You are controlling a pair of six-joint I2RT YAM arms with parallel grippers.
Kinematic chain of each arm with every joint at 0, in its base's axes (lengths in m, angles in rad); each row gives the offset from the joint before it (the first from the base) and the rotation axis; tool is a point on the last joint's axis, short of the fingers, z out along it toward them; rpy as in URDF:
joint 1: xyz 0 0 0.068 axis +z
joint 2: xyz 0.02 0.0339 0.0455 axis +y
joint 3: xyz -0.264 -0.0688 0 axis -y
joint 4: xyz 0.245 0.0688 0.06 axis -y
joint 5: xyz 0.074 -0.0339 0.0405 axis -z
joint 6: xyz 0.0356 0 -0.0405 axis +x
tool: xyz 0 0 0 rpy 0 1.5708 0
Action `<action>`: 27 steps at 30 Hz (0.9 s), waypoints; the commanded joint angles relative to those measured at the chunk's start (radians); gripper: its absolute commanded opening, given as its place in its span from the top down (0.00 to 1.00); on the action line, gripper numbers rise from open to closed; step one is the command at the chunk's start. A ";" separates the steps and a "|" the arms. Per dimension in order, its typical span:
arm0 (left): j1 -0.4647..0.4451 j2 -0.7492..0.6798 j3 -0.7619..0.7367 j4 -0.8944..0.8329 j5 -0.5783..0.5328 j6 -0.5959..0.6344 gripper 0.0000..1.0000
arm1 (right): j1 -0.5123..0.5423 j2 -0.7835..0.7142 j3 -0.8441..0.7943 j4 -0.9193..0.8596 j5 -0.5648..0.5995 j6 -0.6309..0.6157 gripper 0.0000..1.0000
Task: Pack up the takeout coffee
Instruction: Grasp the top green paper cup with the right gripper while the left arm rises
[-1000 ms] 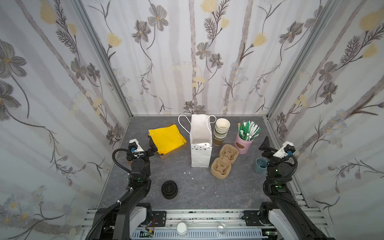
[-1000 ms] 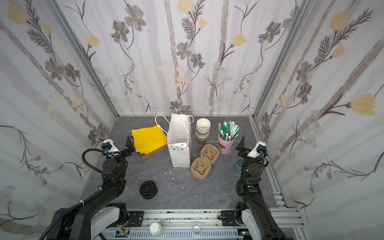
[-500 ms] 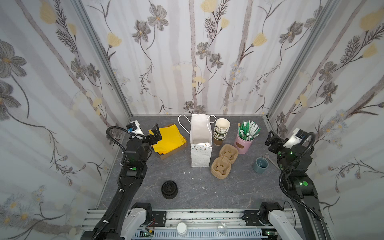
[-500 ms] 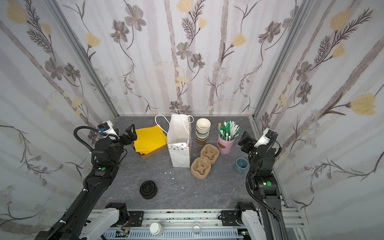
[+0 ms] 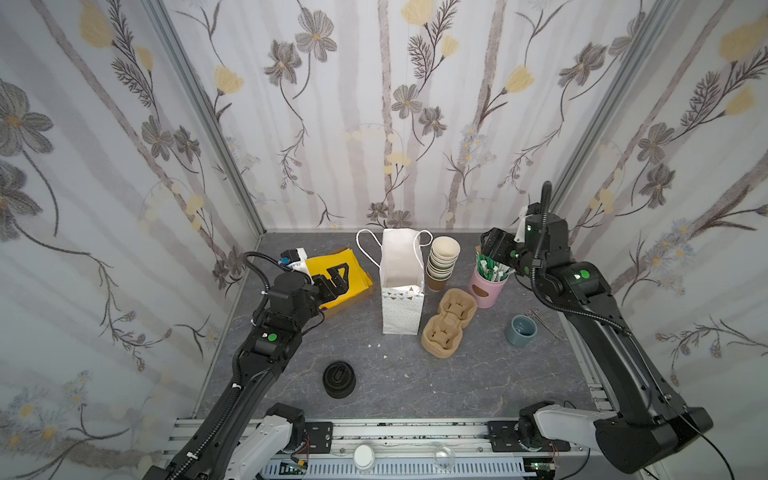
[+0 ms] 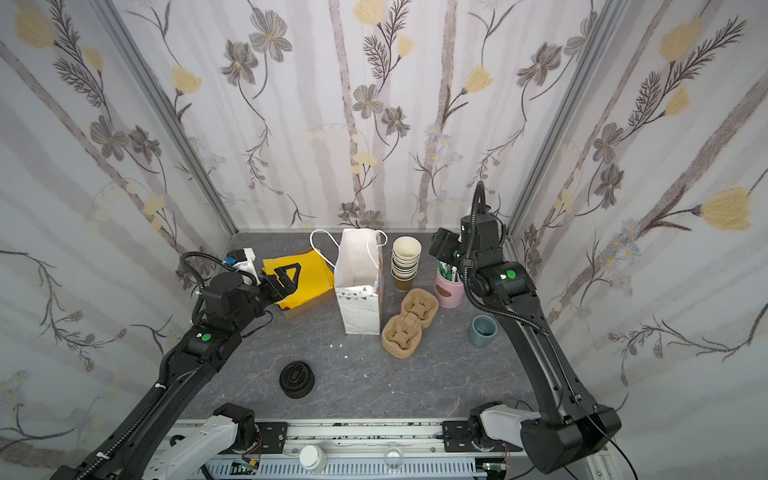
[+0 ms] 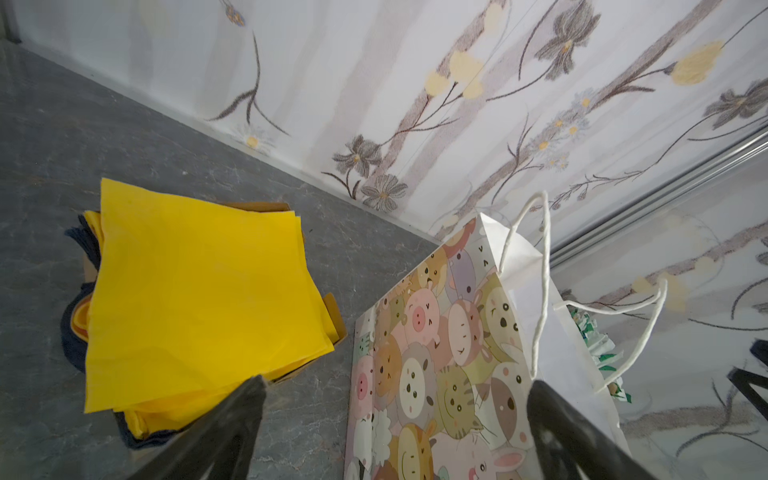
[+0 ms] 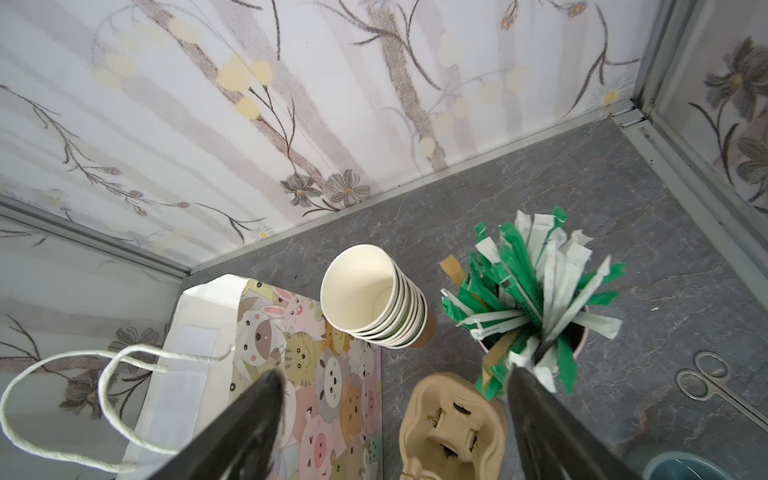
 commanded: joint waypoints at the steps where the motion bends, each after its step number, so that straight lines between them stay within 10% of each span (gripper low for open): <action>1: -0.015 0.011 0.008 -0.035 -0.015 -0.052 0.00 | 0.022 0.107 0.086 -0.082 0.015 0.055 0.19; 15: -0.019 0.031 -0.009 -0.034 -0.064 -0.051 0.00 | 0.105 0.551 0.486 -0.262 0.191 0.163 0.41; 27: -0.020 0.055 0.010 -0.032 -0.085 -0.059 0.00 | 0.107 0.668 0.517 -0.329 0.197 0.165 0.65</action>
